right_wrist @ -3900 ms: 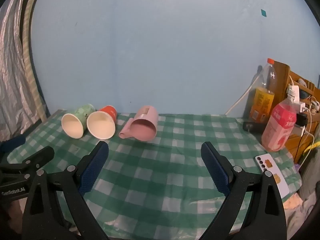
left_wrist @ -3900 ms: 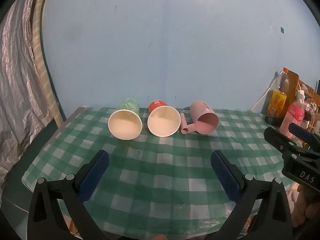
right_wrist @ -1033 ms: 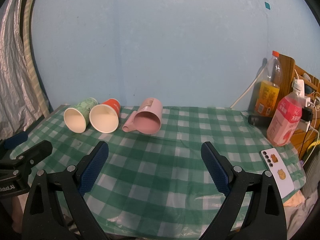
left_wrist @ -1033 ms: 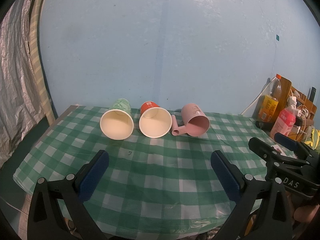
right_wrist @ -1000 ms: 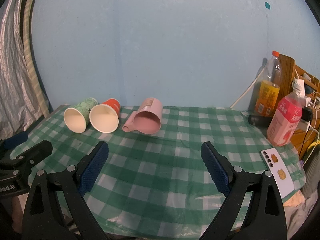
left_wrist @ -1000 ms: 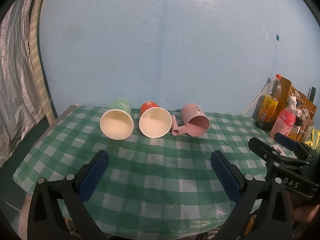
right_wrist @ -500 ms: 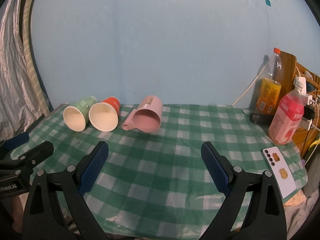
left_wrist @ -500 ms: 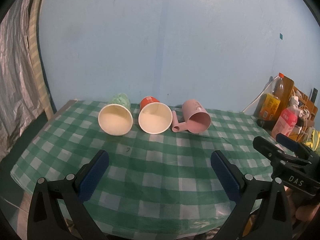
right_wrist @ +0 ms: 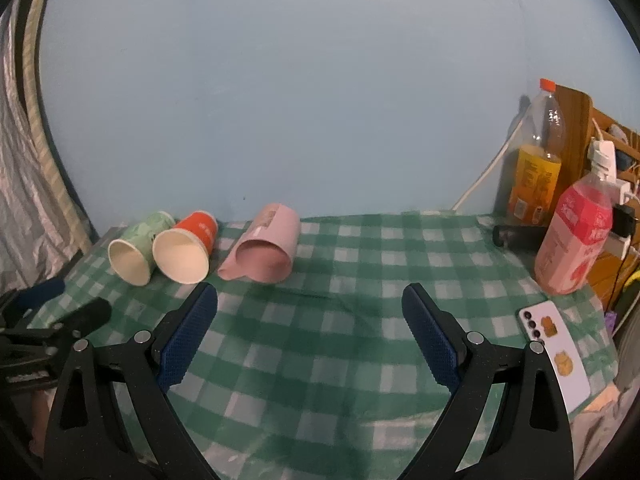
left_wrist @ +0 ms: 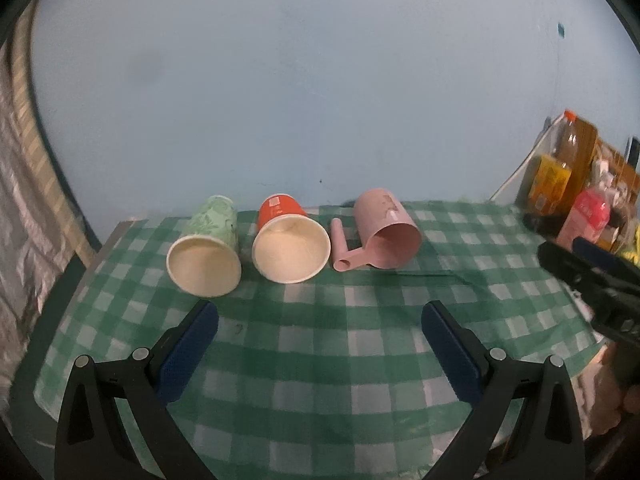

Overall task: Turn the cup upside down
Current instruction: 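Move the left tool to the pink mug and close it around the body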

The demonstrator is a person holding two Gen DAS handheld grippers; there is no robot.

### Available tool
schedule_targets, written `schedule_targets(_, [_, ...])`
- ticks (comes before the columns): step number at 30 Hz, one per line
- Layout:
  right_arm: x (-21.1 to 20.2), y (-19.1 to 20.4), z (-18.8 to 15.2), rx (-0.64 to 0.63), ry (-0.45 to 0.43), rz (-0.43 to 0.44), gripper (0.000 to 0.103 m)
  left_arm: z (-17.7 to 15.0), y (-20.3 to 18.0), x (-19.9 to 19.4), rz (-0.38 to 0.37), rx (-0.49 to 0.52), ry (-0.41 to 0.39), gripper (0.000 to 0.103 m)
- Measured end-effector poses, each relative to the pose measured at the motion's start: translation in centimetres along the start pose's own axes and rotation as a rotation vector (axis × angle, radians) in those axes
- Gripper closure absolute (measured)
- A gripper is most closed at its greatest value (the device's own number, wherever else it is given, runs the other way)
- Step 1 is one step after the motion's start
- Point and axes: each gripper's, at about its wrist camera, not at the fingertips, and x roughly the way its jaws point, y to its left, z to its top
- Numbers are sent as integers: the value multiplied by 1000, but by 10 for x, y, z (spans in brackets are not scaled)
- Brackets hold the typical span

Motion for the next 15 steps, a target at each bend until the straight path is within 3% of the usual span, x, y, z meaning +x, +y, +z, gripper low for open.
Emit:
schedule_targets(5, [12,-11,23,19,35,31,10,28,-10,22,-12,23,57,1])
schedule_targets(15, [54,-26,85,83,207,123,10,80,-33,73,-30,42,182,1])
